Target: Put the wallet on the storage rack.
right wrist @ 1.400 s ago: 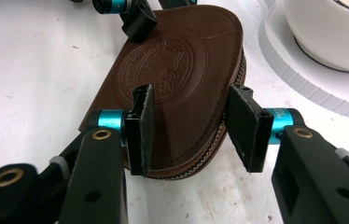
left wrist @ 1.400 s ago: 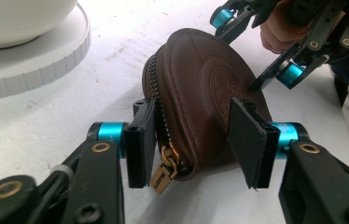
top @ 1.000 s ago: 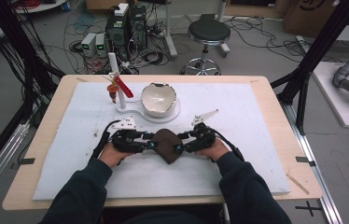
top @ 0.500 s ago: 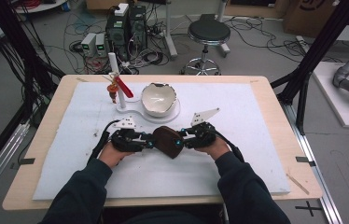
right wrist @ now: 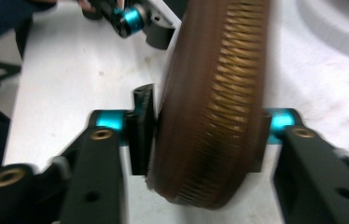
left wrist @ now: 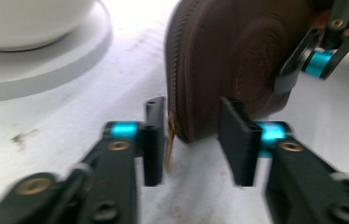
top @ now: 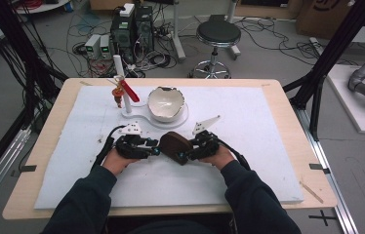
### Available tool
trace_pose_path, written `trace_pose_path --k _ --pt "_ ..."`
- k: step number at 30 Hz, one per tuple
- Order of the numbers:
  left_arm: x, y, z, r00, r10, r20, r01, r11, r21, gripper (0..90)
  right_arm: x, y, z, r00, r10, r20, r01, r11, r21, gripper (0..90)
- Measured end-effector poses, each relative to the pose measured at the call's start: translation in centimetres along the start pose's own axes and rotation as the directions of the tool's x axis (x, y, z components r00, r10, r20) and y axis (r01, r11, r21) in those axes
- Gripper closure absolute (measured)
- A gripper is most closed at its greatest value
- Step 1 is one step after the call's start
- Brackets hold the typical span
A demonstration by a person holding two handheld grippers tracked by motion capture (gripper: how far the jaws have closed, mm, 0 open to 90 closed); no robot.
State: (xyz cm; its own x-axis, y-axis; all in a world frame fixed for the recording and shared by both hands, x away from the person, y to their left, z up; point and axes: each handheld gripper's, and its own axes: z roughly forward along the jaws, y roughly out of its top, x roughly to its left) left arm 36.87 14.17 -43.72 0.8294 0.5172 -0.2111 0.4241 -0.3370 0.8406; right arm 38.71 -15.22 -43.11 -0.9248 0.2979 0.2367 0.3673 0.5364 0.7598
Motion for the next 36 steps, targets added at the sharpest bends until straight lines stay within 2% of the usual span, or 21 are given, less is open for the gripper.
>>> trace_pose_path --k 3,6,10,14,17,18,20,22,25,28,31,34,36 --pt "0.5 0.0 -0.7 0.9986 -0.035 -0.039 0.033 0.9988 -0.034 50.7 -0.7 -0.2 -1.3 0.9988 0.041 0.028 -0.040 0.998 -0.044 63.5" --pt "1.0 0.0 -1.5 0.9964 -0.059 -0.061 0.055 0.9964 -0.065 47.8 -0.9 -0.3 -2.0 0.9972 0.055 0.051 -0.051 0.996 -0.069 63.7" --pt "1.5 0.0 -2.9 0.9915 -0.082 -0.101 0.070 0.9908 -0.116 45.4 -0.6 -0.1 -2.8 0.9960 0.033 0.083 -0.024 0.993 -0.115 63.9" --pt "2.0 -0.2 -4.4 0.9847 -0.101 -0.141 0.078 0.9838 -0.161 41.6 -0.5 0.0 -3.3 0.9938 0.020 0.110 -0.005 0.990 -0.138 64.2" --pt "2.5 -0.6 -5.6 0.9763 -0.107 -0.188 0.072 0.9802 -0.184 35.0 -0.6 0.1 -3.8 0.9915 0.017 0.129 0.005 0.987 -0.162 64.3" --pt "2.7 -0.8 -5.9 0.9717 -0.111 -0.208 0.071 0.9793 -0.190 33.0 -0.6 0.1 -3.9 0.9908 0.019 0.134 0.004 0.985 -0.170 64.4" --pt "3.3 -1.1 -6.5 0.9536 -0.146 -0.263 0.093 0.9748 -0.203 24.7 -0.6 0.3 -4.4 0.9888 0.015 0.149 0.012 0.983 -0.184 64.6" --pt "3.7 -1.2 -7.0 0.9447 -0.167 -0.282 0.103 0.9687 -0.226 22.1 -0.6 0.5 -5.0 0.9875 0.014 0.157 0.017 0.980 -0.197 64.8" --pt "4.0 -1.4 -8.0 0.9407 -0.171 -0.293 0.096 0.9628 -0.252 22.1 -0.7 1.0 -5.8 0.9828 0.010 0.184 0.030 0.976 -0.216 64.9" --pt "4.2 -1.8 -8.7 0.9350 -0.166 -0.314 0.082 0.9616 -0.262 22.4 -0.9 1.6 -6.7 0.9775 0.009 0.211 0.040 0.973 -0.227 64.9" --pt "4.4 -2.2 -9.3 0.9328 -0.165 -0.320 0.076 0.9592 -0.272 23.0 -1.2 2.4 -7.3 0.9738 0.012 0.227 0.045 0.968 -0.248 64.9" --pt "4.7 -2.4 -9.7 0.9307 -0.177 -0.320 0.082 0.9542 -0.288 23.0 -1.4 3.6 -7.6 0.9677 -0.011 0.252 0.074 0.968 -0.242 64.8" --pt "4.8 -2.5 -9.7 0.9273 -0.182 -0.327 0.087 0.9544 -0.286 23.0 -1.7 4.7 -7.6 0.9650 -0.025 0.261 0.090 0.967 -0.238 64.8"
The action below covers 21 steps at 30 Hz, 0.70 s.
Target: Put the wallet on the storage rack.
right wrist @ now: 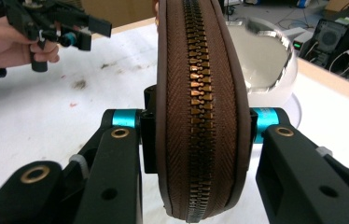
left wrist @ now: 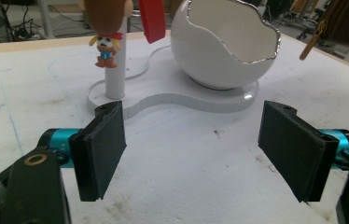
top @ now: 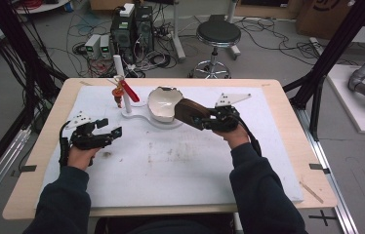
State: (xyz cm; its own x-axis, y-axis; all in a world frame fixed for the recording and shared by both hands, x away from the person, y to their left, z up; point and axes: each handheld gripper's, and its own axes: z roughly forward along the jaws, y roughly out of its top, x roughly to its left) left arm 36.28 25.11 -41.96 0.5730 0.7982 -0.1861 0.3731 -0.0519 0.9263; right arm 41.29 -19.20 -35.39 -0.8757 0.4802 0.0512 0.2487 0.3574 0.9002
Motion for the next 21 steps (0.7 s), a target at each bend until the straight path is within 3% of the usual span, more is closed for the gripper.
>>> trace_pose_path --k 7,15,21 --pt "0.1 -0.1 0.1 1.0000 -0.005 0.002 0.005 1.0000 0.008 23.3 -1.0 3.3 2.3 0.9991 -0.041 0.013 0.041 0.999 -0.013 64.8" --pt "0.1 -0.1 0.2 0.9998 -0.016 0.007 0.016 0.9999 0.004 23.6 -1.7 5.7 7.0 0.9935 -0.111 0.025 0.109 0.991 0.081 64.7" --pt "0.2 -0.1 0.2 0.9998 -0.020 0.010 0.019 0.9998 0.004 23.7 -2.1 5.9 9.5 0.9877 -0.150 0.046 0.143 0.982 0.121 64.7"
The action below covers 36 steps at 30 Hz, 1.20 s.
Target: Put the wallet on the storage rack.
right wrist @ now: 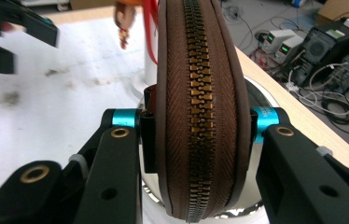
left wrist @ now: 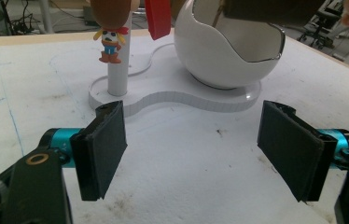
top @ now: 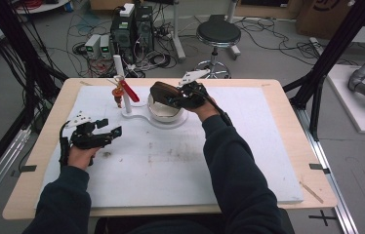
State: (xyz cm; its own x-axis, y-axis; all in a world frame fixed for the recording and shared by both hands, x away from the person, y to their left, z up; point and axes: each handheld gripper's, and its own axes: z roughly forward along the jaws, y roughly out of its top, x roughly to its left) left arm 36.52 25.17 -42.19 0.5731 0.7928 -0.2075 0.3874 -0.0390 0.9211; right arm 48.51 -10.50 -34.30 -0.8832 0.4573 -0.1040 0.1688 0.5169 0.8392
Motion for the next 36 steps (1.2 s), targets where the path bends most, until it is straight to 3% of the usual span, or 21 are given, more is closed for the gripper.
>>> trace_pose_path --k 6,13,16,20,25,29,31,34,36 --pt "0.0 0.0 0.1 1.0000 -0.002 0.002 0.002 1.0000 0.000 23.8 -0.5 -0.6 1.3 0.9999 0.002 0.016 -0.002 1.000 0.001 64.7" --pt "0.0 0.0 0.1 1.0000 -0.004 0.002 0.004 1.0000 0.003 23.9 -0.6 -1.4 3.1 0.9991 -0.032 0.029 0.030 0.997 0.065 64.2" --pt "0.0 0.0 0.0 1.0000 -0.007 0.002 0.007 1.0000 0.002 23.9 -0.5 -1.6 3.6 0.9992 -0.004 0.040 0.000 0.996 0.084 58.1" --pt "0.0 0.0 0.0 0.9999 -0.010 0.003 0.010 1.0000 0.000 23.9 -0.7 -1.6 2.7 0.9981 0.043 0.045 -0.045 0.998 0.041 53.5" --pt "0.0 0.0 0.0 1.0000 -0.006 0.005 0.006 1.0000 0.001 24.0 -0.8 -1.7 1.1 0.9977 0.066 0.015 -0.066 0.998 0.016 67.5" --pt "0.0 0.0 0.0 1.0000 -0.009 0.004 0.009 1.0000 0.001 24.0 -0.1 -1.5 1.2 1.0000 0.007 0.000 -0.007 1.000 0.025 69.9" --pt "0.0 0.0 0.0 0.9999 -0.010 0.003 0.010 0.9999 0.001 24.1 0.3 -1.4 1.2 0.9983 -0.055 0.019 0.054 0.998 0.039 70.2" --pt "0.0 0.0 0.0 1.0000 -0.010 0.003 0.010 1.0000 0.001 24.1 1.0 -1.2 1.4 0.9793 -0.189 0.072 0.184 0.980 0.075 70.6" --pt "0.0 0.0 0.0 1.0000 -0.010 0.002 0.010 1.0000 0.001 24.2 1.0 -1.2 1.4 0.9745 -0.204 0.093 0.196 0.977 0.088 70.6"
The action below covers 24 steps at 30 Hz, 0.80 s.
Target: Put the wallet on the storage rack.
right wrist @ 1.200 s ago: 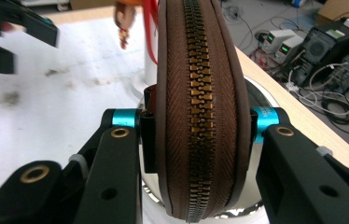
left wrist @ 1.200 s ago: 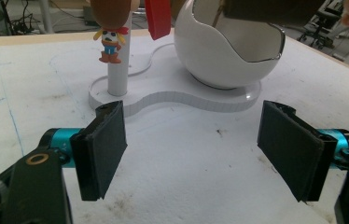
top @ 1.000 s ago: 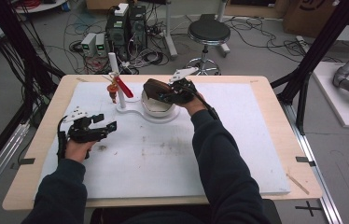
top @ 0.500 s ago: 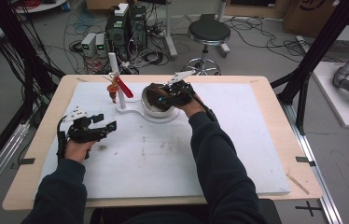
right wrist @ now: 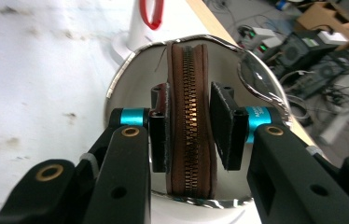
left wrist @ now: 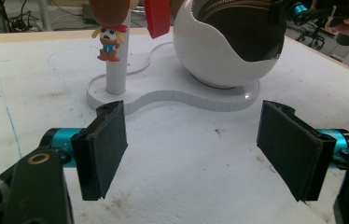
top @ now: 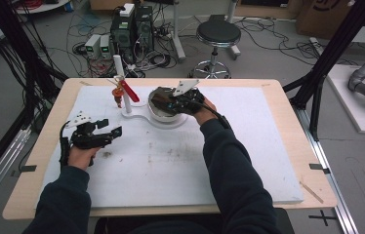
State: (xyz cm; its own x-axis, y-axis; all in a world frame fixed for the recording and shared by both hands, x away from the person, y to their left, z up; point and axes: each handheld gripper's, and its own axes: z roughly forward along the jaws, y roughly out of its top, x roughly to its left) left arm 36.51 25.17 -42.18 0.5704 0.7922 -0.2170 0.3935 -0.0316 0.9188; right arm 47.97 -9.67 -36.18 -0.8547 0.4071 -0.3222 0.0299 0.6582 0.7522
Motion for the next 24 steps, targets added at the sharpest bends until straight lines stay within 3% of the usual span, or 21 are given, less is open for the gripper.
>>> trace_pose_path --k 3,5,7,10,14,18,22,24 --pt "0.0 0.0 0.0 1.0000 -0.003 -0.001 0.003 1.0000 -0.001 24.2 -0.2 -0.1 -0.1 0.9994 0.034 -0.008 -0.034 0.999 -0.008 63.9" --pt "0.0 0.0 0.0 1.0000 -0.004 -0.001 0.004 1.0000 -0.001 24.2 -0.6 -0.3 -0.4 0.9931 0.114 -0.028 -0.115 0.993 -0.036 55.4" --pt "0.0 0.0 0.0 1.0000 -0.005 -0.001 0.005 1.0000 -0.002 24.2 -0.9 -0.4 -1.0 0.9842 0.170 -0.050 -0.173 0.983 -0.067 56.1" --pt "0.0 0.0 0.0 1.0000 -0.006 -0.001 0.006 1.0000 -0.002 24.2 -1.1 -0.3 -2.1 0.9870 0.151 -0.054 -0.156 0.984 -0.087 69.6" --pt "0.0 0.0 0.0 1.0000 -0.009 -0.001 0.009 1.0000 -0.001 24.2 -0.8 -0.1 -2.6 0.9880 0.118 -0.100 -0.126 0.989 -0.080 82.1" --pt "0.0 0.0 0.0 1.0000 -0.008 0.000 0.008 1.0000 0.002 24.2 -0.2 -0.2 -1.4 0.9888 0.115 -0.096 -0.114 0.993 0.016 86.6" --pt "0.0 0.0 0.0 0.9999 -0.012 0.000 0.012 0.9999 0.002 24.2 -0.4 -0.3 -1.4 0.9863 0.142 -0.084 -0.141 0.990 0.011 84.7" --pt "0.0 0.0 0.0 0.9999 -0.011 0.001 0.011 0.9999 0.003 24.2 -0.4 -0.3 -1.7 0.9825 0.159 -0.098 -0.158 0.987 0.015 79.2"
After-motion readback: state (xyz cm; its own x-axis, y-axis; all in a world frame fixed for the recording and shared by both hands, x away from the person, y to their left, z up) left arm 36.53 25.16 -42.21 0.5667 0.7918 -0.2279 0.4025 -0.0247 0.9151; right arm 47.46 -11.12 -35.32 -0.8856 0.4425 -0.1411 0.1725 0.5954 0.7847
